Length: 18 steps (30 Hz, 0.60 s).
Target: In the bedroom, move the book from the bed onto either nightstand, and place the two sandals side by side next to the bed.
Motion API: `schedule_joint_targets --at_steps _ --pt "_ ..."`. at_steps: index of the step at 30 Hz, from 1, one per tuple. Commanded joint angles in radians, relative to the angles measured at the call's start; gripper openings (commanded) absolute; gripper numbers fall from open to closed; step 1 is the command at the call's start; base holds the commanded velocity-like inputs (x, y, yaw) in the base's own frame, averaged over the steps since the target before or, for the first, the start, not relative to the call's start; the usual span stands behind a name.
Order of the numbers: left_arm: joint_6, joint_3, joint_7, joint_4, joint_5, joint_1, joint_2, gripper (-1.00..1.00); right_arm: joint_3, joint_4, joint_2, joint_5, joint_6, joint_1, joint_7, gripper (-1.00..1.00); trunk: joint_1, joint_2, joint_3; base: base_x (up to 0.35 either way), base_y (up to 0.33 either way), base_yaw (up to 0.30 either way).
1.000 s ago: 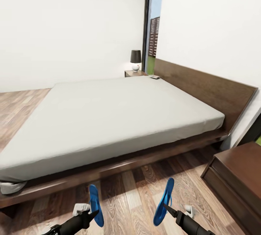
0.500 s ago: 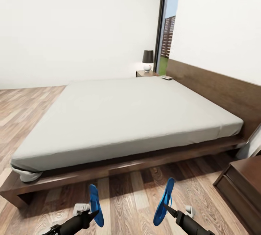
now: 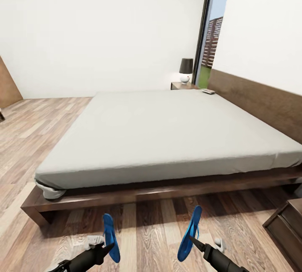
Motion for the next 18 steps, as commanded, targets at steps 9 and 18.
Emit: schedule_joint_targets --at_steps 9,18 --pt "-0.006 0.008 -0.001 0.001 -0.011 -0.001 0.000 -1.00 0.001 0.001 0.000 -0.004 0.001 0.000 0.003 -1.00 0.000 0.000 -0.001 0.000 0.000 0.230" --pt "-0.006 0.008 -0.001 0.001 -0.011 -0.001 0.000 -1.00 0.000 0.001 0.000 -0.003 0.001 0.000 0.003 -1.00 0.000 0.000 -0.001 0.000 0.000 0.232"
